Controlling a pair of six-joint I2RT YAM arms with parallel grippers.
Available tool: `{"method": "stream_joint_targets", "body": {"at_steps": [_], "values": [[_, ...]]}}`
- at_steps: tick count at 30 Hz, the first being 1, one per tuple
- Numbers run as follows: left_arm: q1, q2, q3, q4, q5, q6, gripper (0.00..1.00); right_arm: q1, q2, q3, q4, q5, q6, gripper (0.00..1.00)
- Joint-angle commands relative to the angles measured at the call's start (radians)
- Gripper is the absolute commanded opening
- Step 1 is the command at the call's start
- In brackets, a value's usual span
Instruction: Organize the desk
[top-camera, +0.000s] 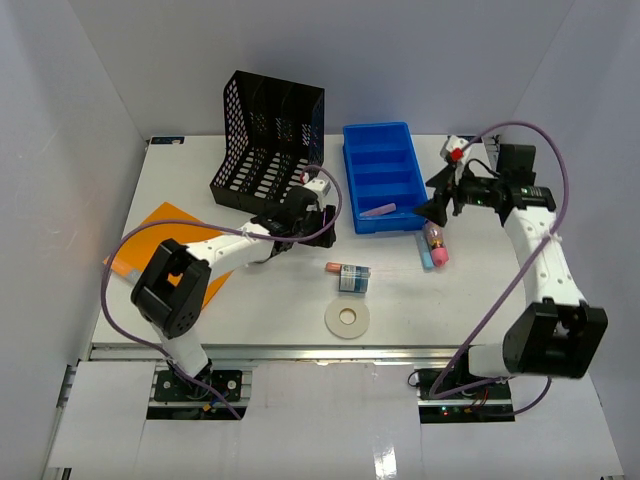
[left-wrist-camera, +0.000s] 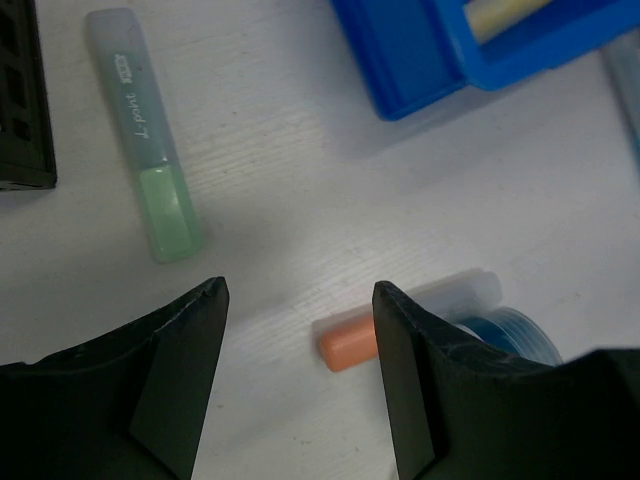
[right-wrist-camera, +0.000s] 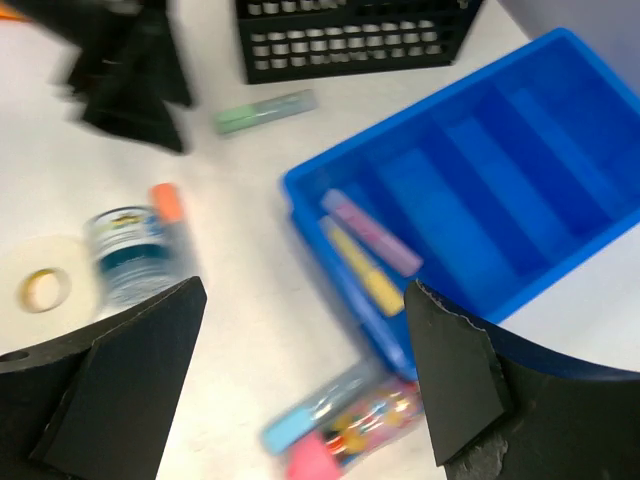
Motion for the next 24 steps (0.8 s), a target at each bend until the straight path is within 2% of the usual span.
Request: {"method": "stream_joint_targets", "body": {"at_steps": [1, 4, 11, 17, 24], "values": [[0.004, 0.089, 0.1, -0.052, -0.2, -0.03, 0.7, -0.083, -0.125, -0.252, -0.102, -0.247, -0.035, 0.87], [0.004, 0.168, 0.183, -0.077, -0.255, -0.025, 0.7, -0.129, -0.162, -0.372, -0.11, -0.308, -0.057, 0.87], [0.001, 0.274, 0.315, -0.116, -0.34, 0.003, 0.7, -0.201, -0.193, -0.381, -0.178, -0.366, -0.12, 0.87], [0.001, 0.335, 0.35, -0.143, -0.374, 0.025, 0.7, -0.22, -0.175, -0.368, -0.23, -0.373, -0.169, 0.87], [0.001, 0.372, 0.372, -0.161, -0.361, 0.043, 0.62, -0.239, -0.166, -0.356, -0.281, -0.389, -0.21, 0.87]]}}
